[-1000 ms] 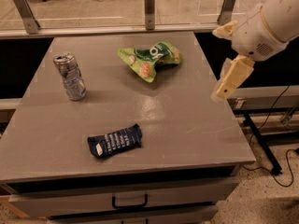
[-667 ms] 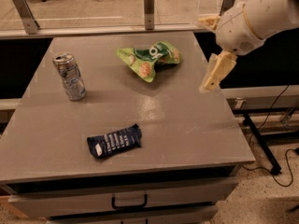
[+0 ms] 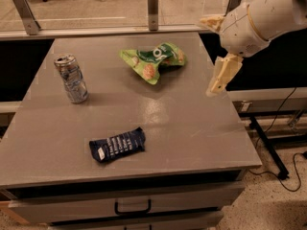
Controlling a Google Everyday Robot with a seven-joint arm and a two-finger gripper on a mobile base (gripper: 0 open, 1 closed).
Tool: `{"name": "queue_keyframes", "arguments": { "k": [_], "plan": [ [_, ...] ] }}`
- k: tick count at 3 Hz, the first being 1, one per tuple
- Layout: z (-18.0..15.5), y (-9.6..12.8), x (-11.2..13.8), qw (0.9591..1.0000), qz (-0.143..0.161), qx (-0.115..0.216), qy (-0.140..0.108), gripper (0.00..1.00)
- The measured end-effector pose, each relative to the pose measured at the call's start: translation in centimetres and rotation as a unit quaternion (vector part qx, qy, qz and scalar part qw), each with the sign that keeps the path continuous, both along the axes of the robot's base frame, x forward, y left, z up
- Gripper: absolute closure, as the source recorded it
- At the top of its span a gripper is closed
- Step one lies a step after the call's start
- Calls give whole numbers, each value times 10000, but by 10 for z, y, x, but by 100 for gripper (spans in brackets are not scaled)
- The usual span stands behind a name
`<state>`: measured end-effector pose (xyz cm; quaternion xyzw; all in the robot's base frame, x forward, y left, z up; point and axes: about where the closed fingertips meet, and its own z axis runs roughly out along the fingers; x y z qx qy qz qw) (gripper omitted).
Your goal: Move green rice chip bag near rxbar blueberry
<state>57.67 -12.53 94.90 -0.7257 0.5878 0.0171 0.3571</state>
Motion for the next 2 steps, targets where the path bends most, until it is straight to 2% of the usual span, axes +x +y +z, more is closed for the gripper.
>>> {"name": "queue_keyframes", "arguments": {
  "k": [1,2],
  "plan": [
    [2,22,27,9991,236,-171,-297,0],
    [-4,61,67,9954,751,-310,-500,0]
  ]
}}
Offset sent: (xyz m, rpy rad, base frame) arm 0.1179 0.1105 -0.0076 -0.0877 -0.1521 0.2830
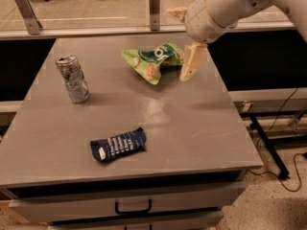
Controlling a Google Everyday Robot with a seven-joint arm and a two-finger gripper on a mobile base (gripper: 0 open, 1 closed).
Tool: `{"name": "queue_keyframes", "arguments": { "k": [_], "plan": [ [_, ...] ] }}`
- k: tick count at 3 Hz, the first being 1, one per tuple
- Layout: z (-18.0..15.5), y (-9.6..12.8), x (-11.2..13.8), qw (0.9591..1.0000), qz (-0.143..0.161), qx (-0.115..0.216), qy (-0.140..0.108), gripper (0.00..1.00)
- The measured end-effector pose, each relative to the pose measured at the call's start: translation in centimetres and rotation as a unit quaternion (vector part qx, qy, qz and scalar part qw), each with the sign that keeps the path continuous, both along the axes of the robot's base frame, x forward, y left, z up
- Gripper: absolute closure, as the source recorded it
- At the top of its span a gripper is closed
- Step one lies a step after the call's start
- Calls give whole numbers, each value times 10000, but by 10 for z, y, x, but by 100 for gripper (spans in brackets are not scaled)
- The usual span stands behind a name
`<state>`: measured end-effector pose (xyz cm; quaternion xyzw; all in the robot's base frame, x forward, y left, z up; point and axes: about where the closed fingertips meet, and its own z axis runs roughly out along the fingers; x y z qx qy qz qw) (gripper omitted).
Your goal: Move green rice chip bag near rxbar blueberry
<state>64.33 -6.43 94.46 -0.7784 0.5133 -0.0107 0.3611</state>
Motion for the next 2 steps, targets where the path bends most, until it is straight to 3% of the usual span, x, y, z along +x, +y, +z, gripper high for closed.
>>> {"name": "queue_keyframes", "arguments": {
  "k": [1,2],
  "plan": [
    [-16,39,41,9991,322,-246,-105,0],
    [-34,78,81,9974,565,-423,-174,18]
  ]
}}
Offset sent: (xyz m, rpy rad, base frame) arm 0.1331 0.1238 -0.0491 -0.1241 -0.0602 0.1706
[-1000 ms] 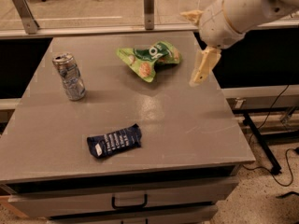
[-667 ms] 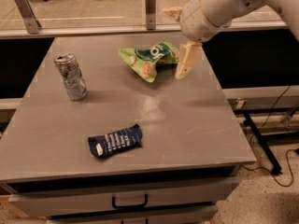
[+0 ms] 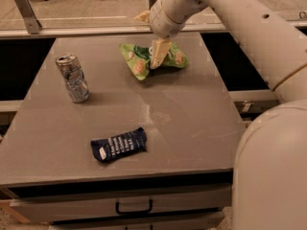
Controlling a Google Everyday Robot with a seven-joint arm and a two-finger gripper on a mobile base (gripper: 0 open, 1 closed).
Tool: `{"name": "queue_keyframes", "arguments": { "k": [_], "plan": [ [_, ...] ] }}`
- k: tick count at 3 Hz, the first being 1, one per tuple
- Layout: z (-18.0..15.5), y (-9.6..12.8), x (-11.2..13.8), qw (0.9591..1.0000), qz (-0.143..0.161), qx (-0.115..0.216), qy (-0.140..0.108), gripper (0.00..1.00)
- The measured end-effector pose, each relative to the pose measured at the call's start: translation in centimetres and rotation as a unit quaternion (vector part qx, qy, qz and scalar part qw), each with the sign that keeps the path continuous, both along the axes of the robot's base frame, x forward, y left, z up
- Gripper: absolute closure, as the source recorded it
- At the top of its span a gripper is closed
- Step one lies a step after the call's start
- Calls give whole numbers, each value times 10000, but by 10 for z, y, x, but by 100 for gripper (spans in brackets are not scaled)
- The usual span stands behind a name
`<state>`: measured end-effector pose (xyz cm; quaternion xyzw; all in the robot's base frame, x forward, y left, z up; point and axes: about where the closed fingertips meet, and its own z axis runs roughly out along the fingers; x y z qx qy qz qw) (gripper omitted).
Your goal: Move green rice chip bag near rxbar blueberry
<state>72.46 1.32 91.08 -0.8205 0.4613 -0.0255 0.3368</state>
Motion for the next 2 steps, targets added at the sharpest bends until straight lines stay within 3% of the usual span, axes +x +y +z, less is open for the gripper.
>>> {"name": "queue_keyframes", "arguments": {
  "k": [2],
  "plan": [
    [-34,72,54,9983,527,-118,200,64]
  ]
}}
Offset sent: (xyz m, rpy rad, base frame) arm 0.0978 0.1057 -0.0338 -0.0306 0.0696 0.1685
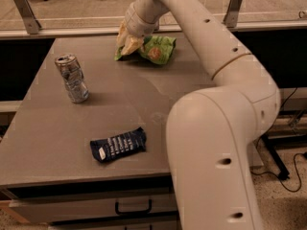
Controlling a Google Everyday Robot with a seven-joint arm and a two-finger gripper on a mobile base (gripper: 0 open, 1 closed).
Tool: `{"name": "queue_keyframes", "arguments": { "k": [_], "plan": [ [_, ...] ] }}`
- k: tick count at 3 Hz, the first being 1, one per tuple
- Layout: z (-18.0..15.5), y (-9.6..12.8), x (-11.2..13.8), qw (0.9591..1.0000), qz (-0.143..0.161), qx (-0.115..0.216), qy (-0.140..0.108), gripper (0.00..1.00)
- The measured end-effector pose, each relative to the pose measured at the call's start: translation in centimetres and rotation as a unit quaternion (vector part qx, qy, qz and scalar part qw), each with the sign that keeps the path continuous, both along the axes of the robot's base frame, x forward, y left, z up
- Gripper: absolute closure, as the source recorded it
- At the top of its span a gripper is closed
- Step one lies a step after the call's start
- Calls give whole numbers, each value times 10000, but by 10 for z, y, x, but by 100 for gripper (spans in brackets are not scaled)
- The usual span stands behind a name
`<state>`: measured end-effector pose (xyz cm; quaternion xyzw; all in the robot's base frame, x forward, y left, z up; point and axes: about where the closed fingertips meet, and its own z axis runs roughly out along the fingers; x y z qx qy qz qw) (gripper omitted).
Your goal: Move green rice chip bag near rxbar blueberry
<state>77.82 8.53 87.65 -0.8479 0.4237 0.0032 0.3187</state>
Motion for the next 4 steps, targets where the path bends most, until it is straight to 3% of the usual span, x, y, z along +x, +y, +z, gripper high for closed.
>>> {"name": "queue_keyframes", "arguments": {
  "k": [1,2,3,4],
  "plan": [
    [-8,19,5,9997,212,5,146,88],
    [-3,13,6,9994,1,151,314,100],
    [13,-15,-9,9965,-364,400,641,100],
    [24,-47,-56,9883,-615,636,1243,100]
  ]
}}
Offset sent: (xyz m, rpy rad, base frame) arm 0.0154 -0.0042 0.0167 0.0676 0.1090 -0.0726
